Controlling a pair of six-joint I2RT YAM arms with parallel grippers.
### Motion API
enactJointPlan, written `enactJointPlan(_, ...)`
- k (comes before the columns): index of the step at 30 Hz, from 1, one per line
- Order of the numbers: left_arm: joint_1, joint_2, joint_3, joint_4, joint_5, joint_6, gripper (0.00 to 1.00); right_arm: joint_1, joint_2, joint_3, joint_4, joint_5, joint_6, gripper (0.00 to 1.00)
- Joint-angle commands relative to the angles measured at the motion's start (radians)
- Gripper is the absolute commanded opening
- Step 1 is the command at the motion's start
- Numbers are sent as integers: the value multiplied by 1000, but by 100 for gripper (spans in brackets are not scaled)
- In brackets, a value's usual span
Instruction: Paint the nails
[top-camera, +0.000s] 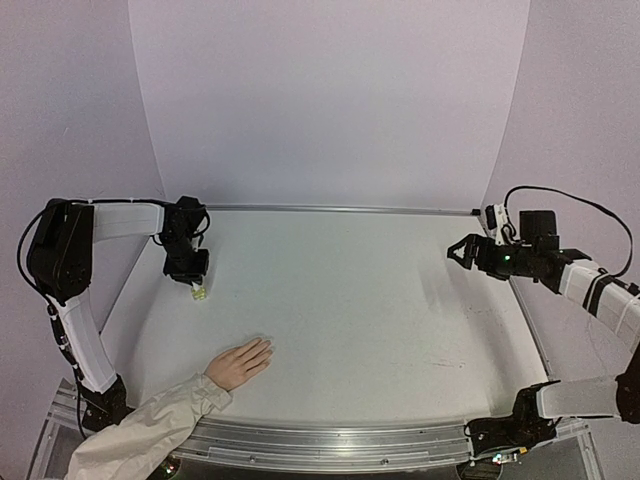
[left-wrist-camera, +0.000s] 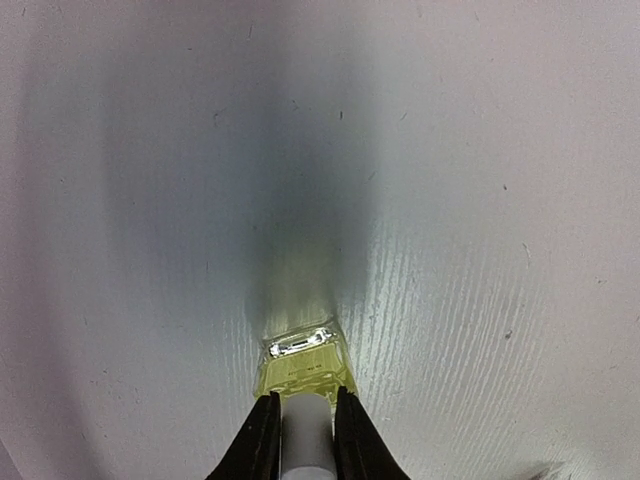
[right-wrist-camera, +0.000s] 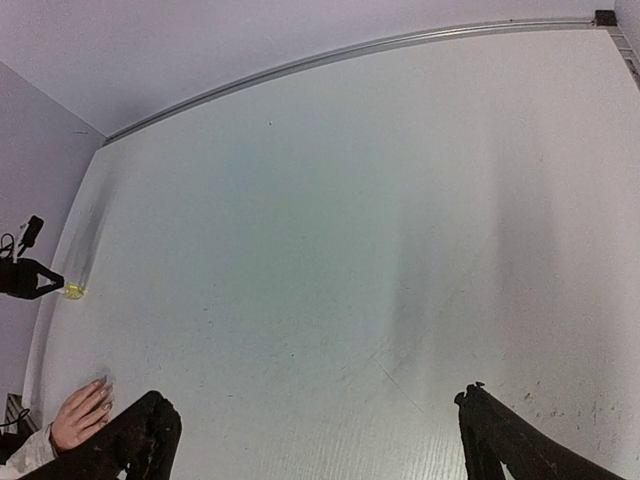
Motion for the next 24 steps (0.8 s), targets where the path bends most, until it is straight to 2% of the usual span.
enactJointPlan(1, -8, -7, 21, -18, -21, 10, 21, 19, 5, -2, 26, 11, 2, 98)
enactJointPlan(14, -14, -7, 14, -23, -32, 16, 25, 59, 22, 5, 31, 26, 4, 98)
enactJointPlan(24, -19, -12, 15, -28, -32, 20, 8, 97, 53, 18, 31, 54, -8, 98)
